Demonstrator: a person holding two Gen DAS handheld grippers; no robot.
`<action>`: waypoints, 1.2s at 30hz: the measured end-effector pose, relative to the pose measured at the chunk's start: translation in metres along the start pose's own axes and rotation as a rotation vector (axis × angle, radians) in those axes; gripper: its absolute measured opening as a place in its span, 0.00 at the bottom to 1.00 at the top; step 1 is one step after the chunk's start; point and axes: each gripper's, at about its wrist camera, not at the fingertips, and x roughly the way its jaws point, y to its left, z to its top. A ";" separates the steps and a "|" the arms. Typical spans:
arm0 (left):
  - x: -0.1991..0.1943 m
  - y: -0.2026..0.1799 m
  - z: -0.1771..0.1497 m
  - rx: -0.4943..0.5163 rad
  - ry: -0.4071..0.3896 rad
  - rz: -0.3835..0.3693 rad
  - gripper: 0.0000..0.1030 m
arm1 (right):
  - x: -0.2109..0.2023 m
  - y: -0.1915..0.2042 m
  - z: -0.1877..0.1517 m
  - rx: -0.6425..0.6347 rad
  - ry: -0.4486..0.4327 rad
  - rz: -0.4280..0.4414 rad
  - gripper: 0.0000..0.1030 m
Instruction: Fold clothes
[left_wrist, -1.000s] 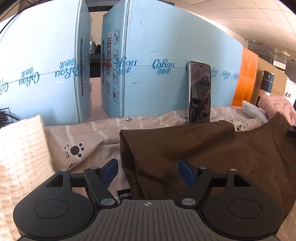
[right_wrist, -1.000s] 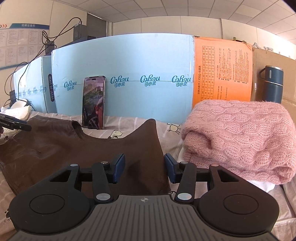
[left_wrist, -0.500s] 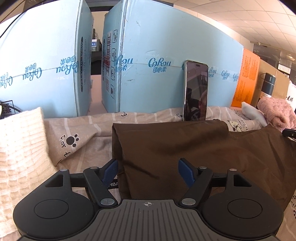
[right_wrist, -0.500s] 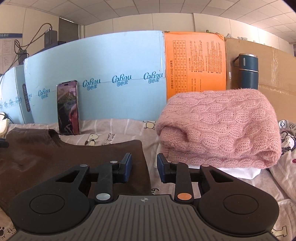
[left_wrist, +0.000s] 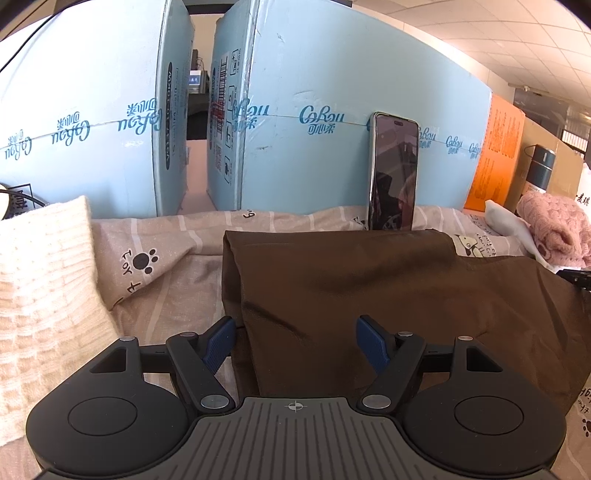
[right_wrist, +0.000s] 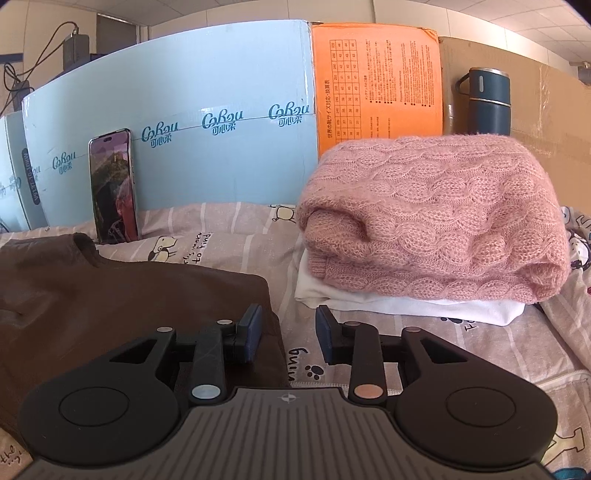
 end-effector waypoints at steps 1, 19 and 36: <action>-0.001 0.000 -0.001 -0.007 0.001 -0.002 0.72 | -0.001 -0.002 0.001 0.024 -0.002 0.020 0.37; -0.007 -0.007 -0.016 -0.048 0.004 -0.034 0.78 | -0.002 0.007 0.001 0.073 0.051 0.031 0.59; -0.026 -0.020 -0.018 -0.084 -0.060 -0.076 0.87 | -0.125 0.015 -0.030 0.498 0.006 -0.055 0.84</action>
